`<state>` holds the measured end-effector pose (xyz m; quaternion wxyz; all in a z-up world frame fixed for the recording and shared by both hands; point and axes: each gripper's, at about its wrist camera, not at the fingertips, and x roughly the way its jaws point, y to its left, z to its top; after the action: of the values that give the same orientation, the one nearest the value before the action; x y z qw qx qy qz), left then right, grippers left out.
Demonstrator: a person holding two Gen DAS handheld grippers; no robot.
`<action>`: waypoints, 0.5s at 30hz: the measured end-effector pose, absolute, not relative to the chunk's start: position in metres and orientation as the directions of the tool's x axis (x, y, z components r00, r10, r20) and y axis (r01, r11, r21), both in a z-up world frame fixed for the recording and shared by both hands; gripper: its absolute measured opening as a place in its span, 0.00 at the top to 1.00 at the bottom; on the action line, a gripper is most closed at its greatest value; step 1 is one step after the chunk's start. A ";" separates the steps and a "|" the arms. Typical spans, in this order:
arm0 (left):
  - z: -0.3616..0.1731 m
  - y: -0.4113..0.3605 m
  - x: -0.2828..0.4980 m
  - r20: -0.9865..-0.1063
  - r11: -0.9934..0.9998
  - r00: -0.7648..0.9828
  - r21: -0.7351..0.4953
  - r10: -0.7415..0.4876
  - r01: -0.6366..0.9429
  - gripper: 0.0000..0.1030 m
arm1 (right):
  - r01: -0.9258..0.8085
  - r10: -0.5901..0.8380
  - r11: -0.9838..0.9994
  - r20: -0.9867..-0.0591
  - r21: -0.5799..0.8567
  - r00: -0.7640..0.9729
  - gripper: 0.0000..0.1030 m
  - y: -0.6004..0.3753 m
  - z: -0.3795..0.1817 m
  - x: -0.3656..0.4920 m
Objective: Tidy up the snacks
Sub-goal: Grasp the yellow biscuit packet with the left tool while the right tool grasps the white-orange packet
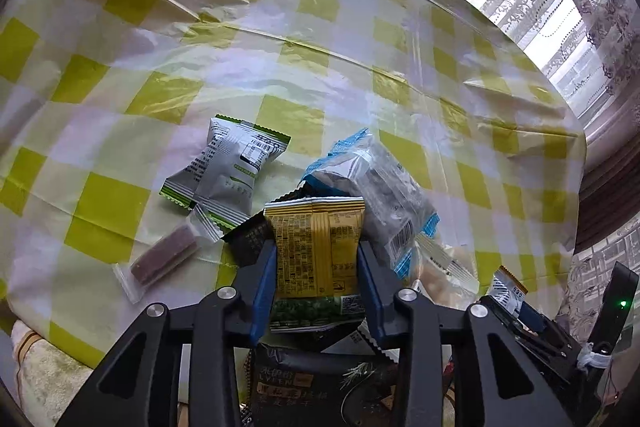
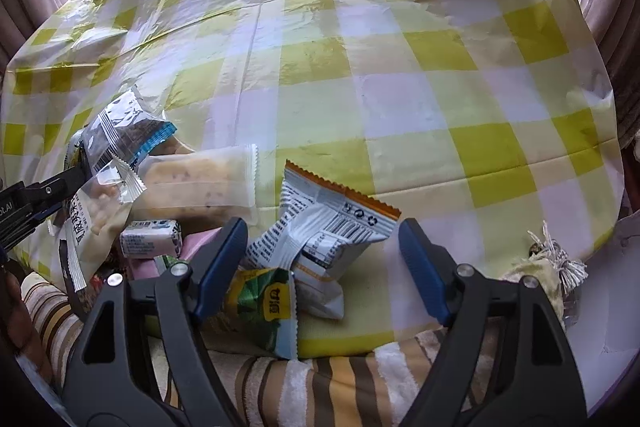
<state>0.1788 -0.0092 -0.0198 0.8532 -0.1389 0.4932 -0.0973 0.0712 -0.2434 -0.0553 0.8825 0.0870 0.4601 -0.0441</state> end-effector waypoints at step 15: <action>-0.007 -0.001 0.158 -0.753 0.931 0.574 -0.363 -0.320 0.042 0.64 | 0.166 0.033 0.971 -0.789 0.170 0.614 0.56 -0.252 -0.051 0.060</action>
<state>0.1576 -0.0008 -0.0069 0.8737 -0.1545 0.4495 -0.1037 0.0596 -0.2524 -0.0507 0.8911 0.1139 0.4377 -0.0373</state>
